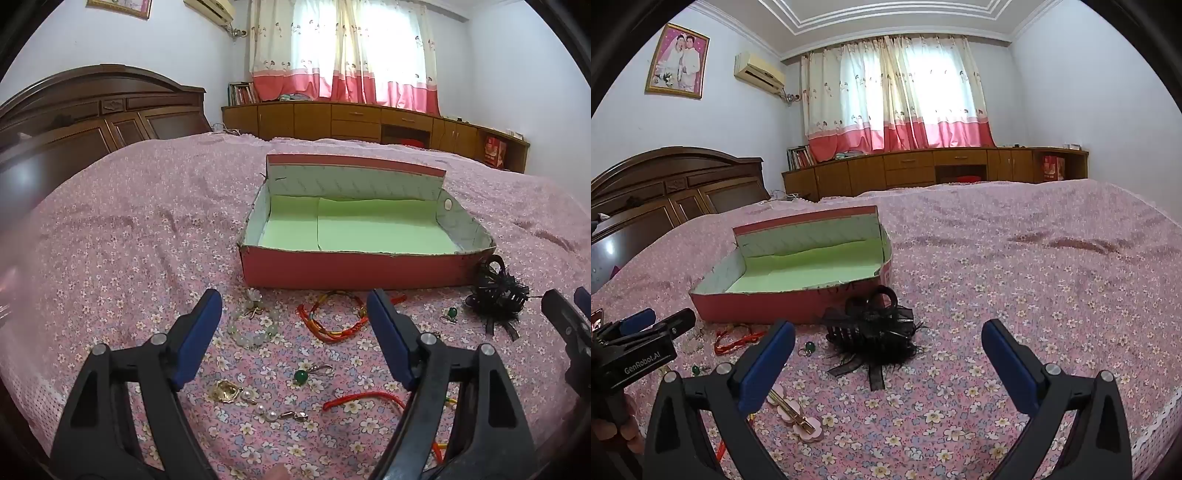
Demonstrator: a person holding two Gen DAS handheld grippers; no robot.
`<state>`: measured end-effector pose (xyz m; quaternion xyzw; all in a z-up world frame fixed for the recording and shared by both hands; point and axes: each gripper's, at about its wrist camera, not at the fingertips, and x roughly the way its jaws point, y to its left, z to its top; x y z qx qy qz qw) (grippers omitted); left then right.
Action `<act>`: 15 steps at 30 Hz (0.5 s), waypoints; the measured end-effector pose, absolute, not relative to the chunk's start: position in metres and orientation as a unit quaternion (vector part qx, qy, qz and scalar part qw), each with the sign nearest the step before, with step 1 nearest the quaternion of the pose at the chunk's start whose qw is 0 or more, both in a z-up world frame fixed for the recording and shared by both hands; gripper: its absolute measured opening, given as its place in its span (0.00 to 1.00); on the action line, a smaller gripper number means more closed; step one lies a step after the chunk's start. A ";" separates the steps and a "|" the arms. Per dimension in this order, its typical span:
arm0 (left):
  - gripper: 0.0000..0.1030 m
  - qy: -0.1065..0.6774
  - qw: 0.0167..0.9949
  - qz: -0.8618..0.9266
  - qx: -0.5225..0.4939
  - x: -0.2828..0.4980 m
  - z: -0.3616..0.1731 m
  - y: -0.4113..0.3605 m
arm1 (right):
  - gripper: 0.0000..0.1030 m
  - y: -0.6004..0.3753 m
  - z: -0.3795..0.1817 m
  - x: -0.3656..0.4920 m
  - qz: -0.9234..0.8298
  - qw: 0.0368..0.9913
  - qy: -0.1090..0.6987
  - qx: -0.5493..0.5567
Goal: Organize jewelry
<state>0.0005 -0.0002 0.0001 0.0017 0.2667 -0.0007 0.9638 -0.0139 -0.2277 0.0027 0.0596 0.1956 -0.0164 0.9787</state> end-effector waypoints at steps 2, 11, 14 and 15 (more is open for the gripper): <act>0.71 0.266 0.964 -0.001 0.003 0.001 0.000 -0.001 | 1.00 -0.228 0.002 -0.013 -0.016 0.978 0.200 0.061; 0.71 0.265 0.964 0.000 0.006 0.012 -0.001 -0.007 | 1.00 -0.229 0.002 -0.013 -0.016 0.977 0.203 0.065; 0.71 0.265 0.964 0.001 0.006 0.017 -0.002 -0.011 | 1.00 -0.229 0.001 -0.012 -0.016 0.977 0.203 0.065; 0.71 0.265 0.964 0.000 0.006 0.020 -0.003 -0.013 | 1.00 -0.229 0.002 -0.013 -0.016 0.977 0.203 0.064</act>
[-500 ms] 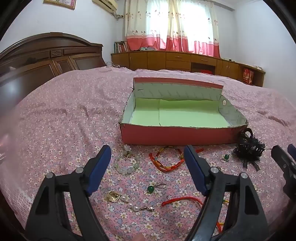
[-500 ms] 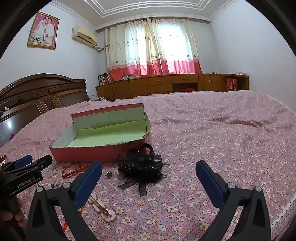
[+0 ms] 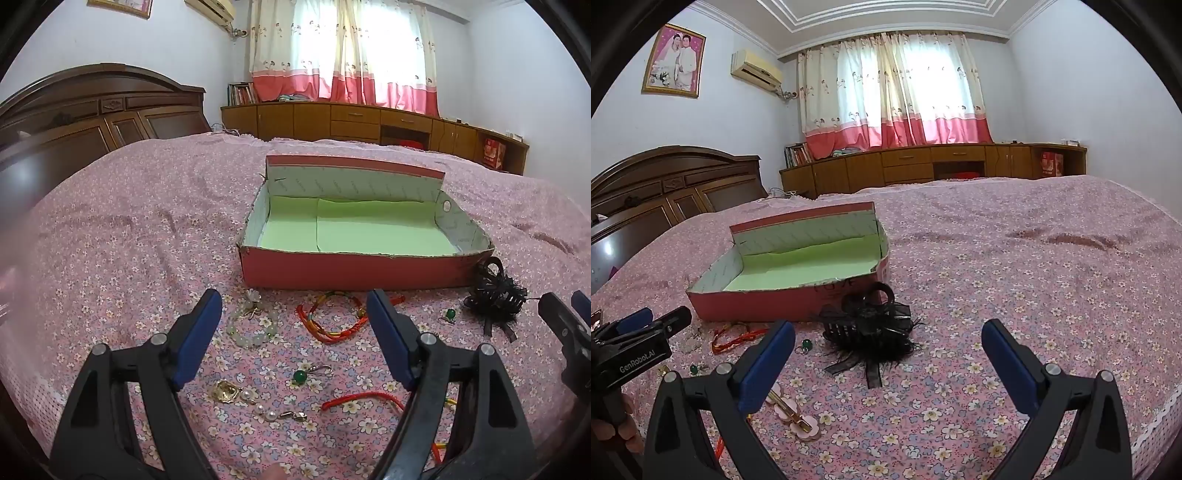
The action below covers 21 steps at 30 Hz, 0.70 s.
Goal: Organize jewelry
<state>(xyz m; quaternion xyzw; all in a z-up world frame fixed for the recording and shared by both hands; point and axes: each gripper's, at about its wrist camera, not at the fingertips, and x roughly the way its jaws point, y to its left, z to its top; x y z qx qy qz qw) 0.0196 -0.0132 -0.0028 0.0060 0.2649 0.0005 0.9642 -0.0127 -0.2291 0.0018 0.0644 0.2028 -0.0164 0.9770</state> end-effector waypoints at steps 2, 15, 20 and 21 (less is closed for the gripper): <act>0.71 0.264 0.965 -0.001 0.002 0.007 -0.002 -0.008 | 1.00 -0.230 0.002 -0.012 -0.016 0.977 0.203 0.065; 0.71 0.261 0.965 -0.003 -0.007 0.001 0.001 -0.001 | 1.00 -0.230 0.001 -0.012 -0.016 0.977 0.204 0.065; 0.71 0.259 0.966 -0.004 -0.006 0.000 0.003 -0.003 | 1.00 -0.230 0.001 -0.013 -0.016 0.977 0.203 0.065; 0.71 0.259 0.966 -0.004 -0.006 0.000 0.003 -0.003 | 1.00 -0.229 0.003 -0.012 -0.016 0.977 0.203 0.065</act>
